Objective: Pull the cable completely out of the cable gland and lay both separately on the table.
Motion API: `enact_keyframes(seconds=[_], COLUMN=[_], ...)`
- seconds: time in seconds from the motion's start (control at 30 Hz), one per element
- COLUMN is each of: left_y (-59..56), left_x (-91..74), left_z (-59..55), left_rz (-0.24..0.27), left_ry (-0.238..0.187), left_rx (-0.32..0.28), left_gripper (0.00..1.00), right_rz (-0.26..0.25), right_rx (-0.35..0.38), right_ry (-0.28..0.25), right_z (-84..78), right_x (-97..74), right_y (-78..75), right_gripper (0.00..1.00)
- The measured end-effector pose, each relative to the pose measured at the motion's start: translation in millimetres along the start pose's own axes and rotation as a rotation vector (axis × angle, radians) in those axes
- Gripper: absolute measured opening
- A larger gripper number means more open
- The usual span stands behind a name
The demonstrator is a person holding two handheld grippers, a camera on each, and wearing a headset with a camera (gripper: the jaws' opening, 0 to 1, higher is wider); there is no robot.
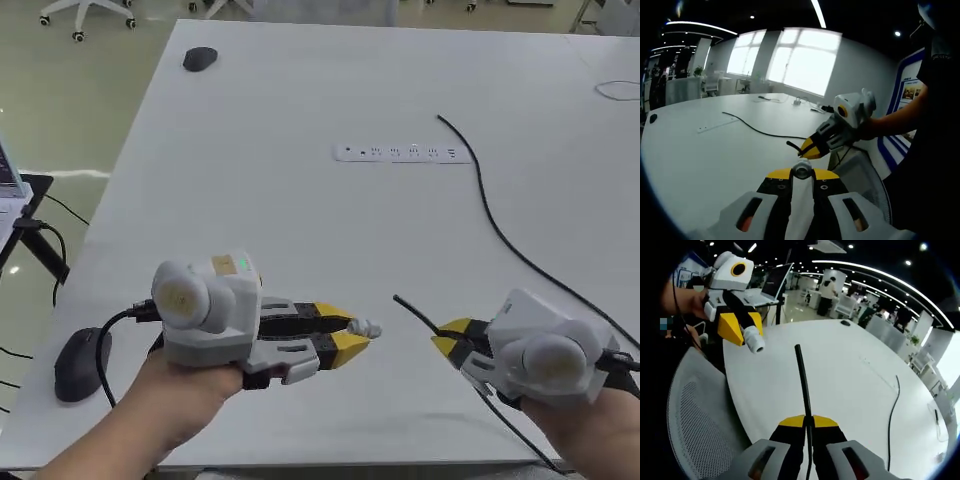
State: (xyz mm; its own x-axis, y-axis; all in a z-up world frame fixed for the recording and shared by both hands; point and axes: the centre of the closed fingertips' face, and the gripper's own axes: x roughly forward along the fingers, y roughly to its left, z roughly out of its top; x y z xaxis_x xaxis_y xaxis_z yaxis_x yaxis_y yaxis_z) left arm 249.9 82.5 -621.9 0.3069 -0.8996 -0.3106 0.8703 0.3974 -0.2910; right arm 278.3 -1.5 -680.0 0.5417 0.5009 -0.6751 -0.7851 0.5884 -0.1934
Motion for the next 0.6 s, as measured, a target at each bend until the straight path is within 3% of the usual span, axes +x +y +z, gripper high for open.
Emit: enact_keyframes(seconds=[0.07,0.23,0.33,0.5,0.6], left_y=[0.1,3.8,9.8,16.2,17.0], left_x=[0.2,0.1,0.6,2.3,1.0], left_z=[-2.2,-1.4,-5.6,-19.2,-18.7], left_rz=[0.001,0.002,0.028,0.028,0.030], left_ry=[0.011,-0.011,-0.008,0.011,0.001], left_rx=[0.015,0.009,0.020,0.004,-0.005], left_gripper=[0.15,0.15,0.15,0.15,0.15], right_rz=[-0.006,-0.007,-0.005,-0.007,-0.009], right_rx=[0.009,0.030,0.032,0.023,0.005], right_ry=[-0.006,-0.008,-0.005,0.003,0.010], right_z=[1.9,3.9,6.3,12.5,13.9], right_x=[0.2,1.8,4.6,13.2,17.6], right_y=[-2.4,-6.5,-9.9,-17.2,-20.2], right_gripper=[0.00,0.00,0.00,0.00,0.00])
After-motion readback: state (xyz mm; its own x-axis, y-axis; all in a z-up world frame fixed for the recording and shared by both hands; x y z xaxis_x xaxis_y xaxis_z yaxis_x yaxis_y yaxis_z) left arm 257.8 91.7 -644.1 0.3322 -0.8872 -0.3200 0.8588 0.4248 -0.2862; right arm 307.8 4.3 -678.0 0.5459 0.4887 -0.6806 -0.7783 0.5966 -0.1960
